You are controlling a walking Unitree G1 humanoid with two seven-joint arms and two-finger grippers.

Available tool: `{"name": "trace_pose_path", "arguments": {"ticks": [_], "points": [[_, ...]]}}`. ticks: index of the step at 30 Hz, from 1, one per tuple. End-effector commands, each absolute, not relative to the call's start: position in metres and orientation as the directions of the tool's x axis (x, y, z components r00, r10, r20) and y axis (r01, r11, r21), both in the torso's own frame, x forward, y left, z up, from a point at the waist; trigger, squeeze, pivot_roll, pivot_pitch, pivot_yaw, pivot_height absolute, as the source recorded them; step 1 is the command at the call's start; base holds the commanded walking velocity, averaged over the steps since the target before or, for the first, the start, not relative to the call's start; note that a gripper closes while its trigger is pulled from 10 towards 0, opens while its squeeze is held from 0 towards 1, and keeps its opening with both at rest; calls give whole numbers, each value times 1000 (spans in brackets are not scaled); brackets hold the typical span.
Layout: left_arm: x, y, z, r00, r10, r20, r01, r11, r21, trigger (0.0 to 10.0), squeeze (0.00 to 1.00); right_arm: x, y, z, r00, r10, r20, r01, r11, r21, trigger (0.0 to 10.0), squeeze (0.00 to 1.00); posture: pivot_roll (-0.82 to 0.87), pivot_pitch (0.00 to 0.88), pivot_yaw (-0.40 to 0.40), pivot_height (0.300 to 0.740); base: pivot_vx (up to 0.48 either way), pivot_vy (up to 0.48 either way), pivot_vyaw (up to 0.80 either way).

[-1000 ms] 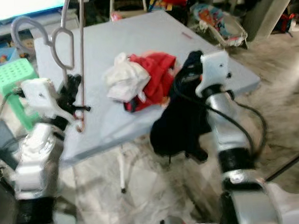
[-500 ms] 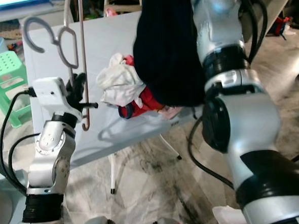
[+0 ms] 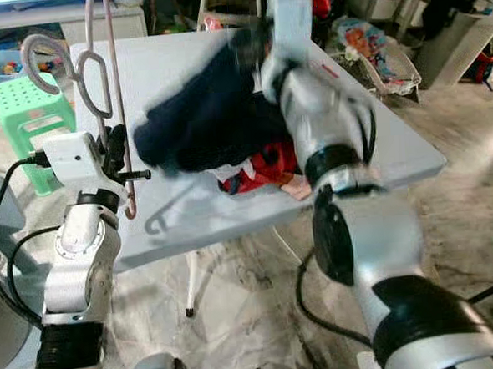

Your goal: Hang hanger

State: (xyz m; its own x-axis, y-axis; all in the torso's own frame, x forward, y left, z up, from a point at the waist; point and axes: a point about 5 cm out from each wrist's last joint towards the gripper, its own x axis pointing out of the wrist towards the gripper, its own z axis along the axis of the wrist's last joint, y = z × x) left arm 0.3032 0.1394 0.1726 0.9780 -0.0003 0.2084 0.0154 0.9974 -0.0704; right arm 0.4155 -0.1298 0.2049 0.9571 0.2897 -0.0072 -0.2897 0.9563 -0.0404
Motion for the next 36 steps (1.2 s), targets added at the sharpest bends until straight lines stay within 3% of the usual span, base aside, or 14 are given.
{"name": "trace_pose_path", "arguments": {"ticks": [1, 6, 9, 10, 13, 15, 19, 25, 31, 32, 33, 34, 35, 36], "points": [[302, 135, 176, 974, -9, 225, 24, 998, -65, 10000, 0, 417, -152, 205, 979, 199, -42, -202, 977, -69, 10000, 1000, 40, 0, -100, 740, 0, 0, 0], [300, 131, 175, 976, -35, 216, 49, 997, -62, 10000, 0, 410, -173, 186, 981, 166, -100, -176, 978, -109, 10000, 1000, 36, 0, -94, 740, 0, 0, 0], [295, 134, 165, 983, -41, 177, 50, 998, -43, 10000, 0, 401, -200, 180, 993, 106, -53, -116, 968, -222, 10000, 1000, 28, 5, -70, 740, 0, 0, 0], [296, 133, 161, 986, -52, 161, 57, 998, -25, 10000, 0, 394, -206, 173, 983, 174, -58, -183, 941, -284, 10000, 1000, 28, 5, -62, 740, 0, 0, 0], [297, 131, 160, 984, -88, 155, 90, 996, -8, 10000, 0, 368, -194, 140, 869, 455, -195, -494, 822, -284, 10000, 1000, 31, 9, -41, 740, 0, 0, 0], [298, 132, 159, 987, -80, 142, 80, 997, 4, 10000, 0, 345, -190, 126, 795, 561, -231, -606, 745, -277, 10000, 1000, 32, 13, -36, 740, 0, 0, 0], [295, 133, 156, 988, -91, 125, 87, 996, 36, 10000, 0, 334, -180, 146, 778, 627, -44, -620, 753, -222, 10000, 1000, 51, 17, -35, 740, 0, 0, 0], [286, 133, 145, 991, -97, 90, 91, 993, 72, 10000, 0, 312, -162, 144, 793, 605, 63, -597, 794, -117, 10000, 1000, 46, 23, -33, 740, 0, 0, 0], [292, 130, 150, 988, -114, 102, 106, 991, 85, 10000, 0, 313, -156, 146, 821, 566, 77, -561, 824, -80, 10000, 1000, 47, 16, -29, 740, -306, 0, 0], [292, 130, 150, 988, -113, 104, 104, 991, 87, 10000, 0, 313, -155, 147, 822, 564, 84, -559, 826, -74, 10000, 804, 50, 13, -31, 740, -341, 0, 0], [293, 130, 151, 988, -112, 107, 103, 991, 89, 10000, 0, 313, -152, 151, 813, 571, 119, -567, 821, -67, 10000, 318, 51, 11, -30, 740, -341, 0, 0], [293, 130, 153, 987, -113, 113, 103, 991, 89, 10000, 0, 311, -150, 158, 803, 571, 172, -572, 819, -45, 10000, 106, 51, 11, -30, 740, -341, 0, 0], [294, 130, 154, 987, -113, 115, 103, 991, 90, 10000, 0, 311, -149, 160, 803, 568, 180, -571, 820, -43, 10000, 0, 53, 10, -29, 740, -341, 0, 0], [295, 130, 155, 987, -114, 117, 103, 991, 90, 10000, 0, 312, -148, 161, 804, 566, 183, -568, 822, -44, 10000, 0, 51, 15, -28, 740, -345, 0, 0]]}}
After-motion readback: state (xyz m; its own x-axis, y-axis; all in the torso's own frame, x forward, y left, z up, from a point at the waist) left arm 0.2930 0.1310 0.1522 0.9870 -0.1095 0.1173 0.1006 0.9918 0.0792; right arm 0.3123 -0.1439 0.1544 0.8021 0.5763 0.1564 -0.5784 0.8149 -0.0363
